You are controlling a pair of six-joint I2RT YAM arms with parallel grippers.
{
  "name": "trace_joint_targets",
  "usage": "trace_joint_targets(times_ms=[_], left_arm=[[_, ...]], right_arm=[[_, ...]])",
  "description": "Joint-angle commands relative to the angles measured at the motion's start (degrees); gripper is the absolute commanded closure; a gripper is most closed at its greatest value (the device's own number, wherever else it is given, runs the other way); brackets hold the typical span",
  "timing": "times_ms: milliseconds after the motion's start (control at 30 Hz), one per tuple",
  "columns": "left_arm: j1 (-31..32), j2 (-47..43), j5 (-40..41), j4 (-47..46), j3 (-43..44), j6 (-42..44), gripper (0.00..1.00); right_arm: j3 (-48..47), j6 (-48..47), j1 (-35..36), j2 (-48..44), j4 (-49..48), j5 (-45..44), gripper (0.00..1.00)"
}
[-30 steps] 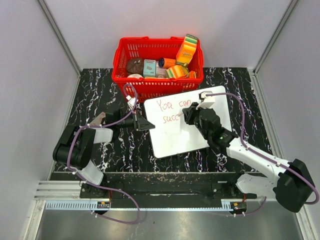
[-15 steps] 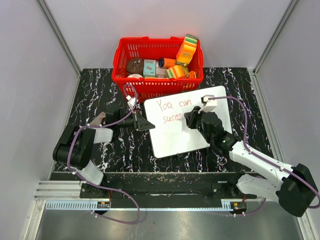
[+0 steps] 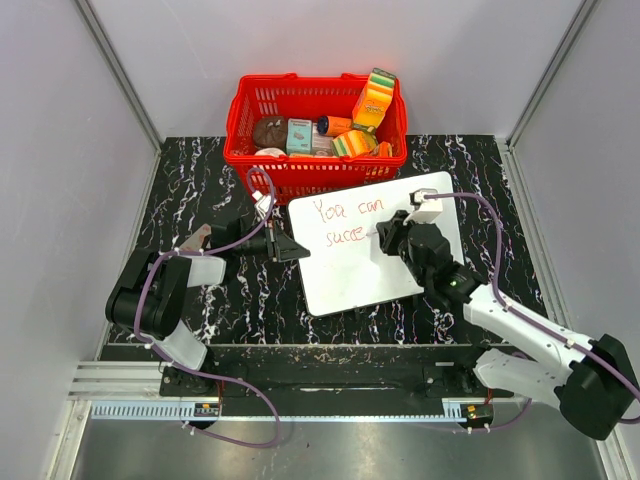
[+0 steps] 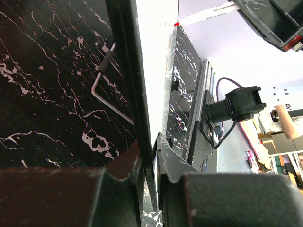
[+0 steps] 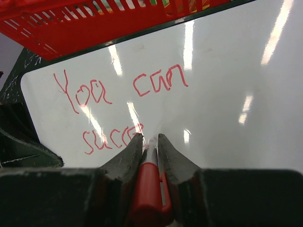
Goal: Write a sentence on the whiteboard
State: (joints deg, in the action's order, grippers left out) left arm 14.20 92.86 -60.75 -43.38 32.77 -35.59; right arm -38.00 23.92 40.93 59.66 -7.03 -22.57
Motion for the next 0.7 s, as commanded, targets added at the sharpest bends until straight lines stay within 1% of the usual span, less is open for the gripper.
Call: trace_joint_targets(times_ms=[0,200,667], left_arm=[[1.0,0.2,0.3,-2.7,0.6,4.9,1.00],[1.0,0.3,0.2,-2.8,0.6,4.9,1.00],[1.0,0.3,0.2,-2.7,0.7,4.9,1.00]], right_arm=[[-1.9,-2.0,-0.7,-2.9,-1.9,-2.6,1.00],[-3.0,-3.3,-1.6,-2.1,-2.0,-2.3,1.00],[-4.5,-2.1,-2.2,1.8,-4.3,4.2,1.00]])
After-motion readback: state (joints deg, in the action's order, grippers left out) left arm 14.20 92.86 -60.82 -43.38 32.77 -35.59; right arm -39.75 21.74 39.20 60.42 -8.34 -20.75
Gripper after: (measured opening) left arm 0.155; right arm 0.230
